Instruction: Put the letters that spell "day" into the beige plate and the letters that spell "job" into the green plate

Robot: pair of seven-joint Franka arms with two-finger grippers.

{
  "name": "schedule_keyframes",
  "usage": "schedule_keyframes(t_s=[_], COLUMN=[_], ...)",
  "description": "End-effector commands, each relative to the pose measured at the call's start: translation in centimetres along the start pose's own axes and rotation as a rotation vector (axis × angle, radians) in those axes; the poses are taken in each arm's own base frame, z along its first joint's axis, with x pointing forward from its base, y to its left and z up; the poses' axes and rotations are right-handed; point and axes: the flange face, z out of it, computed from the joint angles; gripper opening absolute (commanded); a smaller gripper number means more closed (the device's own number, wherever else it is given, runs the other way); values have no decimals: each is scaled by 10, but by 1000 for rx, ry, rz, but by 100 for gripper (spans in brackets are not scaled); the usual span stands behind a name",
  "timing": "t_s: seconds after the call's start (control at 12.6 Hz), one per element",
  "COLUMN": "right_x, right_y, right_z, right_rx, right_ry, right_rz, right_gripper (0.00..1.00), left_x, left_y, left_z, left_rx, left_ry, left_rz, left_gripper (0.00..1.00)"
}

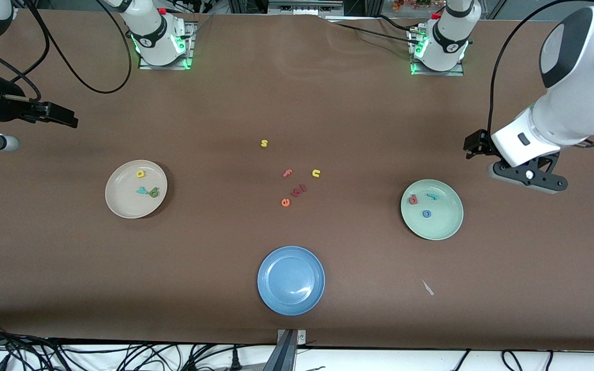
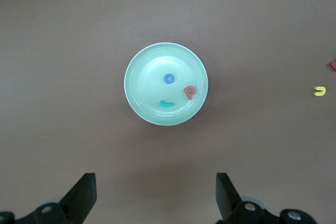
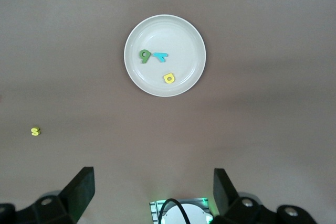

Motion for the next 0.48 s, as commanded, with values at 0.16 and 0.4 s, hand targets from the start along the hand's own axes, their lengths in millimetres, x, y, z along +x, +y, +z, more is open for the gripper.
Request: schedule_keyframes(t_s=[0.16,0.4], right_x=[0,1], right_y=[-3,-3], right_z=[-4,-4], right_rx=[11,9], right_ry=[5,6], right_rz=[-2,0], right_gripper=[100,100], left_x=[-40,-46], left_y=[-22,-32], left_z=[-41,-39], left_rx=[-75,-60], left_ry=[51,49], left_rz=[-74,-101], left_gripper=[100,100])
